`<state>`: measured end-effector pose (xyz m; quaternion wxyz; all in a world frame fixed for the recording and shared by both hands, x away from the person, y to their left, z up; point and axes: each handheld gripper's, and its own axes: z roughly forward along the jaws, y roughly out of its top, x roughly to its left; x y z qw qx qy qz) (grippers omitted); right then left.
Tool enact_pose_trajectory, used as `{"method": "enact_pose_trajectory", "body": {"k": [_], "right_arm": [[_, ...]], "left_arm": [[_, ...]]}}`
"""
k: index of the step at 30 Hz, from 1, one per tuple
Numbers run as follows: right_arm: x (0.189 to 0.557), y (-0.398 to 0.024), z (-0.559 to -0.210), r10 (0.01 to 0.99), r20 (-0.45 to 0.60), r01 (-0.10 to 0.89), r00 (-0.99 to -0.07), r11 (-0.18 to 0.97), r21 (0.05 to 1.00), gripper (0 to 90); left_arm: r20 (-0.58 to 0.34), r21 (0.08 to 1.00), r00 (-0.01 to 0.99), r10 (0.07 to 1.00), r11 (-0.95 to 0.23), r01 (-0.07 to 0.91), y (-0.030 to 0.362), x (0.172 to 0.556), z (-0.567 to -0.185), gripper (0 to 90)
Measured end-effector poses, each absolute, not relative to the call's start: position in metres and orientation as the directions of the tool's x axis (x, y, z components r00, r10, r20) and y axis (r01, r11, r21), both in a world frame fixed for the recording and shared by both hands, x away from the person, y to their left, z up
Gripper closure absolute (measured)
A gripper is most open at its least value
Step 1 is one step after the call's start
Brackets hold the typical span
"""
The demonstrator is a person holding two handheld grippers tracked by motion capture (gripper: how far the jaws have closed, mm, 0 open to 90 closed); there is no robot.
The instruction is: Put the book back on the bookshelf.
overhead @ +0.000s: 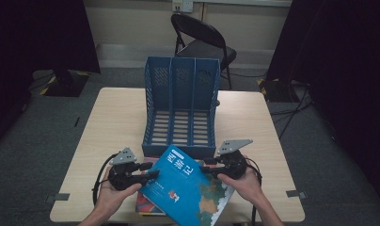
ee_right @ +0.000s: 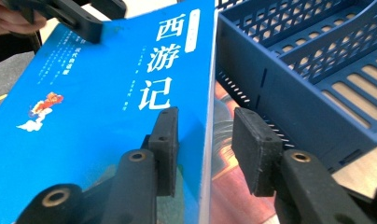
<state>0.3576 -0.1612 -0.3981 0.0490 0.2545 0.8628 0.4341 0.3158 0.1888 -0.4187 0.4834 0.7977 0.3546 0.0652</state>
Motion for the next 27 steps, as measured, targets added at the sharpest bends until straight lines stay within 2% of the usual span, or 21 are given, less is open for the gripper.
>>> {"method": "enact_pose_trajectory", "body": {"k": [6, 11, 14, 19, 22, 27], "right_arm": [[0.356, -0.161, -0.401, 0.477, 0.139, 0.395, -0.868, 0.492, 0.776, 65.0], [0.356, -0.159, -0.4, 0.482, 0.127, 0.396, -0.867, 0.51, 0.764, 65.1], [0.357, -0.16, -0.401, 0.477, 0.137, 0.399, -0.868, 0.506, 0.765, 65.4], [0.358, -0.16, -0.402, 0.471, 0.147, 0.402, -0.87, 0.502, 0.766, 66.4], [0.358, -0.16, -0.402, 0.454, 0.152, 0.395, -0.878, 0.508, 0.766, 71.7], [0.355, -0.158, -0.4, 0.445, 0.138, 0.383, -0.885, 0.528, 0.758, 71.5]], "left_arm": [[-0.272, 0.807, 0.72, 0.638, -0.257, 0.532, 0.205, 0.296, -0.419, 51.8], [-0.264, 0.814, 0.732, 0.628, -0.262, 0.518, 0.22, 0.277, -0.419, 52.5], [-0.234, 0.804, 0.751, 0.617, -0.312, 0.506, 0.225, 0.27, -0.423, 54.5], [-0.246, 0.801, 0.756, 0.607, -0.312, 0.511, 0.226, 0.269, -0.428, 55.0], [-0.248, 0.806, 0.76, 0.6, -0.307, 0.506, 0.227, 0.27, -0.428, 55.1], [-0.237, 0.809, 0.754, 0.613, -0.306, 0.502, 0.225, 0.269, -0.428, 55.5]]}}
